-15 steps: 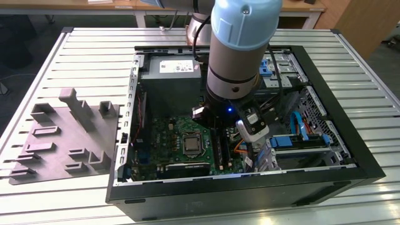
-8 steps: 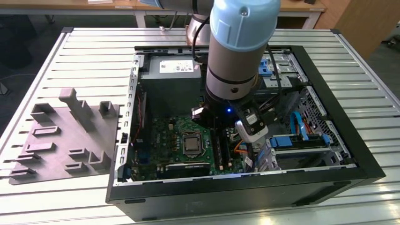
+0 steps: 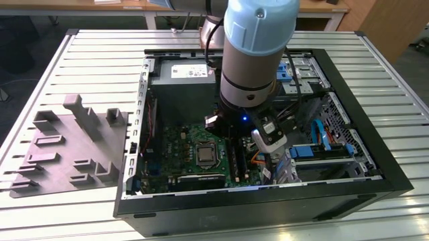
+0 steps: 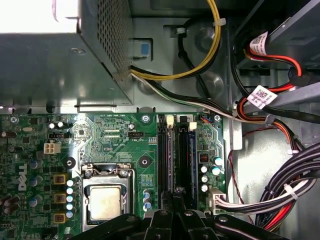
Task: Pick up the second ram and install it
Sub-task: 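Insert the second ram into the second slot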
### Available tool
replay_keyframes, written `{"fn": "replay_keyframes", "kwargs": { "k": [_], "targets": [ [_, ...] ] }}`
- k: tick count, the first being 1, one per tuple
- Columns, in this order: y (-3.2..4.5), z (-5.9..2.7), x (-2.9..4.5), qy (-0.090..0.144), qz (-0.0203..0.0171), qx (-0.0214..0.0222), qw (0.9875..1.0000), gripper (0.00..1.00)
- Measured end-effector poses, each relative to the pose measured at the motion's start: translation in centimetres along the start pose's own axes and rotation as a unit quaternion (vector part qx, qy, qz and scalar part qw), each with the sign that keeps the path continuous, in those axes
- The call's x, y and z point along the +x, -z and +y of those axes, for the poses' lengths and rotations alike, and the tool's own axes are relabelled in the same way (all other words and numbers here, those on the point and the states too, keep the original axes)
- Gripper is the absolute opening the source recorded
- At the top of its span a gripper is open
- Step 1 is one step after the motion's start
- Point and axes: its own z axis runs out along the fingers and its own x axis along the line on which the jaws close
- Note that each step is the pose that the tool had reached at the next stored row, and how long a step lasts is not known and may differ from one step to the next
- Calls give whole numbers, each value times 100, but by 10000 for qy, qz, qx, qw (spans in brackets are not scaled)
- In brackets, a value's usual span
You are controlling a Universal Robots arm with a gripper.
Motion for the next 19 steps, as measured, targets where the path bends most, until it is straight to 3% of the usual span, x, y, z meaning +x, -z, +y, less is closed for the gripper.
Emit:
{"fn": "replay_keyframes", "kwargs": {
  "k": [19],
  "targets": [
    [-36, -3, 1, -16, -1, 1, 10000, 11]
  ]
}}
